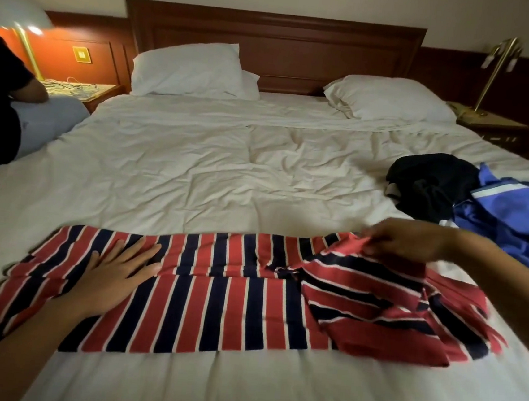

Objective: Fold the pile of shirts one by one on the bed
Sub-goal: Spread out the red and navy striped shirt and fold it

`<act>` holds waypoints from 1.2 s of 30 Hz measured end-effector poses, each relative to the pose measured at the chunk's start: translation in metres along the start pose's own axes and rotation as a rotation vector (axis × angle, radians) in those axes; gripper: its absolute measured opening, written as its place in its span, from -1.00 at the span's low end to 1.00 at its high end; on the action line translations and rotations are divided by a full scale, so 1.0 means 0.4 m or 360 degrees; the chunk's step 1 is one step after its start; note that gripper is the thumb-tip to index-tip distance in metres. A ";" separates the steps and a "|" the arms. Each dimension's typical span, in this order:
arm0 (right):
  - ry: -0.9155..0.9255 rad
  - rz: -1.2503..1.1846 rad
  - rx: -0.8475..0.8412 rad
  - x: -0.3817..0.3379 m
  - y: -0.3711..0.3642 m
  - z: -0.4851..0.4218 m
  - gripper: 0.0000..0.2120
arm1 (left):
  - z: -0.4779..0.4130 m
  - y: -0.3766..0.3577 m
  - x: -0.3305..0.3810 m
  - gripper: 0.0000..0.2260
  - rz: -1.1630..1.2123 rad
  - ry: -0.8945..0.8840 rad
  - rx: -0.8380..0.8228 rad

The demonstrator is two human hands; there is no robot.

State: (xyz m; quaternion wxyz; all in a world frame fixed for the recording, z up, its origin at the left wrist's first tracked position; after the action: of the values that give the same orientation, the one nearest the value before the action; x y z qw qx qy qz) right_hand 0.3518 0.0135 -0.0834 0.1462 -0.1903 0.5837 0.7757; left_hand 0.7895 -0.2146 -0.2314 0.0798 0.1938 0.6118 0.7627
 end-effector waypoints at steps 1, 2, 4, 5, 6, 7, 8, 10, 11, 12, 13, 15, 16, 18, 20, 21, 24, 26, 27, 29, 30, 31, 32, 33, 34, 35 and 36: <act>-0.0067 0.0107 -0.0004 0.014 0.023 -0.043 -0.78 | 0.000 -0.003 -0.002 -0.42 0.0004 0.0003 0.0009; -0.0111 0.0248 0.0072 0.023 0.043 -0.087 -0.74 | 0.001 -0.005 -0.003 -0.42 0.0018 0.0006 0.0019; -0.0117 0.0512 0.0370 0.025 0.066 -0.163 -0.64 | 0.002 -0.006 -0.004 -0.43 0.0047 -0.0003 0.0047; -0.0123 0.0585 0.0474 0.025 0.059 -0.193 -0.62 | 0.003 -0.007 -0.004 -0.44 0.0056 -0.0007 0.0058; -0.0145 0.0656 0.0505 0.029 0.040 -0.221 -0.63 | 0.004 -0.008 -0.003 -0.45 0.0065 -0.0008 0.0065; -0.0176 0.0734 0.0482 0.038 0.012 -0.245 -0.67 | 0.006 -0.009 -0.003 -0.45 0.0073 -0.0006 0.0070; -0.0208 0.0785 0.0448 0.054 -0.018 -0.263 -0.72 | 0.007 -0.009 -0.003 -0.44 0.0078 -0.0004 0.0074; -0.0253 0.0776 0.0451 0.086 -0.074 -0.274 -0.80 | 0.009 -0.006 -0.002 -0.44 0.0087 -0.0007 0.0084; -0.0243 0.0736 0.0513 0.098 -0.091 -0.270 -0.78 | 0.010 -0.003 0.000 -0.43 0.0091 -0.0012 0.0089; -0.0211 0.0666 0.0604 0.105 -0.096 -0.263 -0.76 | 0.011 -0.001 0.002 -0.41 0.0096 -0.0017 0.0093; -0.0152 0.0576 0.0707 0.107 -0.094 -0.253 -0.71 | 0.012 -0.001 0.002 -0.36 0.0101 -0.0022 0.0097; 0.0014 0.0364 0.0868 0.096 -0.076 -0.225 -0.62 | 0.013 -0.002 0.002 -0.29 0.0110 -0.0031 0.0115; 0.0103 0.0251 0.0890 0.084 -0.062 -0.210 -0.60 | 0.013 -0.003 0.001 -0.29 0.0115 -0.0032 0.0125; 0.0215 0.0029 0.0815 0.066 -0.034 -0.191 -0.56 | 0.010 -0.005 0.001 -0.30 0.0117 -0.0028 0.0136; 0.0157 -0.0225 0.0608 0.055 -0.018 -0.188 -0.48 | 0.008 -0.007 0.002 -0.30 0.0108 -0.0022 0.0143; 0.0104 -0.0360 0.0495 0.055 -0.013 -0.189 -0.47 | 0.007 -0.008 0.002 -0.30 0.0101 -0.0018 0.0148; 0.0093 -0.0561 0.0460 0.048 0.015 -0.189 -0.56 | 0.005 -0.009 0.001 -0.28 0.0061 -0.0017 0.0165; 0.0193 -0.0382 0.0639 0.020 0.055 -0.181 -0.58 | 0.008 -0.009 0.001 -0.29 0.0053 -0.0009 0.0168; 0.0242 -0.0315 0.0664 0.002 0.068 -0.178 -0.58 | 0.010 -0.009 0.001 -0.29 0.0059 -0.0005 0.0169; 0.0233 -0.0438 0.0475 -0.012 0.074 -0.172 -0.56 | 0.009 -0.009 0.003 -0.28 0.0063 -0.0006 0.0181; 0.0157 -0.0620 0.0274 -0.009 0.066 -0.165 -0.57 | 0.008 -0.009 0.004 -0.27 0.0057 -0.0006 0.0184; 0.0087 -0.0781 0.0066 -0.006 0.054 -0.155 -0.60 | 0.007 -0.009 0.004 -0.27 0.0049 -0.0004 0.0185; 0.0067 -0.0889 -0.0128 -0.007 0.043 -0.143 -0.63 | 0.005 -0.009 0.004 -0.27 0.0047 -0.0002 0.0187; 0.0080 -0.0946 -0.0267 -0.010 0.035 -0.137 -0.65 | 0.006 -0.011 0.003 -0.27 0.0050 0.0000 0.0190; 0.0093 -0.0938 -0.0341 -0.010 0.028 -0.135 -0.67 | 0.007 -0.012 0.003 -0.27 0.0054 -0.0001 0.0193; 0.0089 -0.0858 -0.0350 -0.006 0.018 -0.148 -0.68 | 0.007 -0.013 0.003 -0.27 0.0056 -0.0001 0.0196; 0.0065 -0.0700 -0.0272 0.004 0.007 -0.169 -0.69 | 0.007 -0.013 0.002 -0.27 0.0055 -0.0003 0.0198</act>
State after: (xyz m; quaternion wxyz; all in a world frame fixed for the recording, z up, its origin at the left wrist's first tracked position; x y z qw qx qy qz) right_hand 0.3577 -0.0522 -0.0983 0.2833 -0.3402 0.4631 0.7678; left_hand 0.7892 -0.2106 -0.2356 0.0548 0.2096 0.6546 0.7243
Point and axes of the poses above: each hand's wrist, its own z-axis away from the middle knuckle, its own y-axis out of the back of the hand, x = y × z, the point moved 4 cm from there along -z, towards the middle knuckle, and after that the axes turned 7 degrees about y, right-handed, at the moved point
